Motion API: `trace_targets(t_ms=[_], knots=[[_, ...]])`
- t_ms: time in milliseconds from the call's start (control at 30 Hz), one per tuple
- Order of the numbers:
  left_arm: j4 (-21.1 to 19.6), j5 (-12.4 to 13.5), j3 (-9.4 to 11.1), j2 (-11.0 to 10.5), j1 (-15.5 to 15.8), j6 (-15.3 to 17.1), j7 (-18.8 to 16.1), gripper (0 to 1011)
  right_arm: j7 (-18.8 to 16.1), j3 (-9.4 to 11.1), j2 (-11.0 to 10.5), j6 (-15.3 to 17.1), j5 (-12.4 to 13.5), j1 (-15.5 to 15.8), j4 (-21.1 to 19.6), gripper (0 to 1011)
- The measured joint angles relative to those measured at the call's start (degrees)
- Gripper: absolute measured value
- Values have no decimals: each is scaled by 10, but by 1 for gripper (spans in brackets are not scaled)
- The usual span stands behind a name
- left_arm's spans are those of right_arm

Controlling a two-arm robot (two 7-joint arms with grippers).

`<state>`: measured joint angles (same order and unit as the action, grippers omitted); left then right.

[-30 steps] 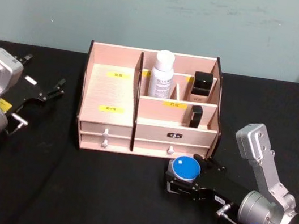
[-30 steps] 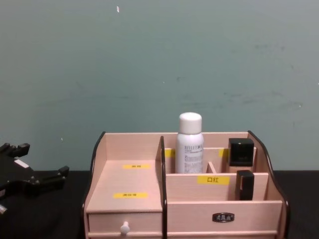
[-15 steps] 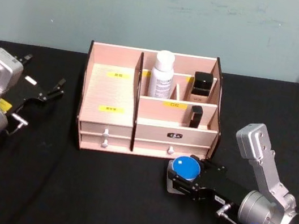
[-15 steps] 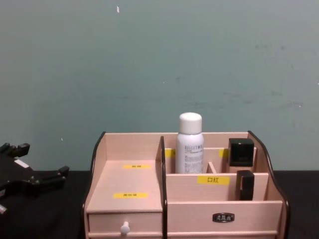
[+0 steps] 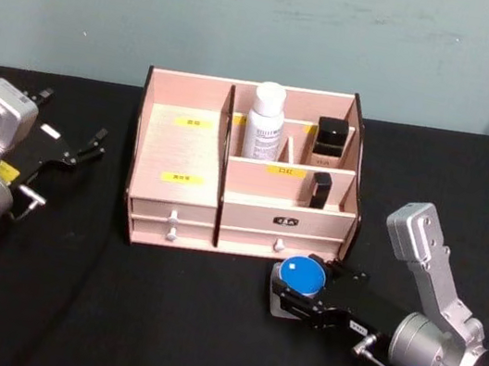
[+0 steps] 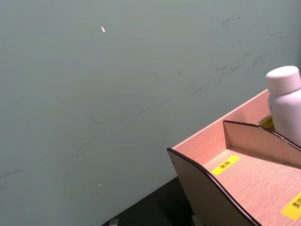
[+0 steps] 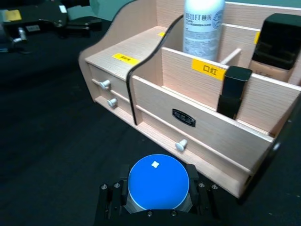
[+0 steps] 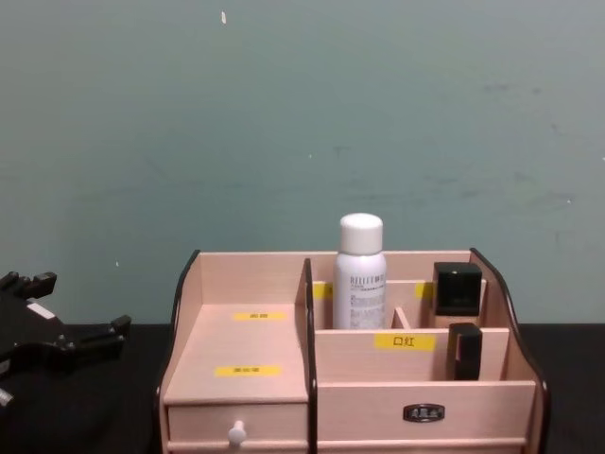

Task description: Pick up the facial cleanser and watermelon frost from the table and place them into the tiered storage box.

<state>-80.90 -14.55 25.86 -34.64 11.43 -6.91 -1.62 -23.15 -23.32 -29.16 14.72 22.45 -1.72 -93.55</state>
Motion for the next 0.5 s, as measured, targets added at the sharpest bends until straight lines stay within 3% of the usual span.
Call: trace_targets(t_ms=[333, 500], knots=[[0, 0, 0, 0, 0, 0, 0, 1001, -15, -4, -7, 2, 16, -9, -27, 735], [0, 0, 0, 0, 0, 0, 0, 1001, -22, -14, -5, 8, 21, -34, -40, 735]])
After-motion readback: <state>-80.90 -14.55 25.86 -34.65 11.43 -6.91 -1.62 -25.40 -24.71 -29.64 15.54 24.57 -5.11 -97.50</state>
